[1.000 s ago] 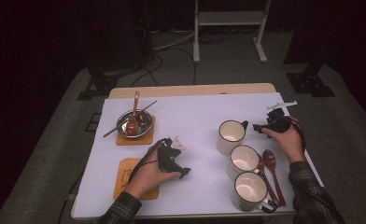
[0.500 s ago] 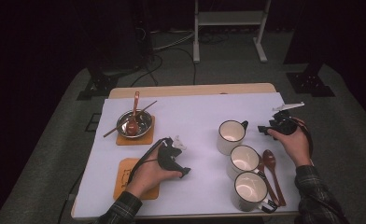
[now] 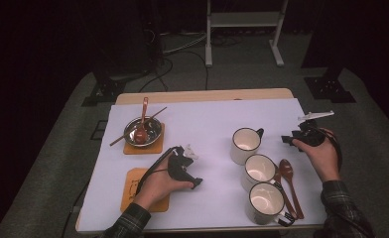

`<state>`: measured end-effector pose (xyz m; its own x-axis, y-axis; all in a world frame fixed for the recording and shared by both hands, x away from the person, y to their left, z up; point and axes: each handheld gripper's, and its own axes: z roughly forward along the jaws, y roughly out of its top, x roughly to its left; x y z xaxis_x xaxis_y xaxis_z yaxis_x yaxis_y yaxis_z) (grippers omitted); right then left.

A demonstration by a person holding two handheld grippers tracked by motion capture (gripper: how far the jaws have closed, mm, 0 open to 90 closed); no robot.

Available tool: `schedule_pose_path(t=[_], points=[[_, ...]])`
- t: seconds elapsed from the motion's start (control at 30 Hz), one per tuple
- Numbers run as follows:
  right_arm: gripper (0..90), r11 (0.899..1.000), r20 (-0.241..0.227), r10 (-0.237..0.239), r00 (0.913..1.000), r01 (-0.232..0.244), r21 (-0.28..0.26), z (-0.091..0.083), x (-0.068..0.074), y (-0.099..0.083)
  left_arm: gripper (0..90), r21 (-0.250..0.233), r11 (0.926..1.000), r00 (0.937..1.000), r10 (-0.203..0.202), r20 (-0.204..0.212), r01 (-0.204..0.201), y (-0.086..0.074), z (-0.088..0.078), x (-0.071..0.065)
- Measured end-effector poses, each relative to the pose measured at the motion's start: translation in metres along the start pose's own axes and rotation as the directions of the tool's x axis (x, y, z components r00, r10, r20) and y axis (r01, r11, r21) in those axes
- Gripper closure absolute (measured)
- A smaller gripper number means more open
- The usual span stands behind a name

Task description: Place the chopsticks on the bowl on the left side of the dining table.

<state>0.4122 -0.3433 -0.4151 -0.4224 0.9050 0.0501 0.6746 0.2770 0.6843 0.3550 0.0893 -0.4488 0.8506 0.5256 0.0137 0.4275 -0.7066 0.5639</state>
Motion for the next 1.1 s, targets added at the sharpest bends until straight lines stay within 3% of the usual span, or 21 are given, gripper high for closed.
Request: schedule_pose_path(t=[0.7, 1.1], points=[[55.9, 0.999, 0.024, 0.046, 0.9986, -0.047, 0.013, -0.018, -0.018, -0.021, 6.7, 0.01, 1.0, 1.0, -0.002, 0.0, 0.002, 0.001, 0.0, 0.0], [70.5, 0.996, 0.052, 0.065, 0.9965, -0.068, 0.053, -0.021, -0.035, -0.037, 6.8, 0.014, 0.9999, 1.0, -0.001, -0.002, 0.001, 0.002, 0.0, 0.0]])
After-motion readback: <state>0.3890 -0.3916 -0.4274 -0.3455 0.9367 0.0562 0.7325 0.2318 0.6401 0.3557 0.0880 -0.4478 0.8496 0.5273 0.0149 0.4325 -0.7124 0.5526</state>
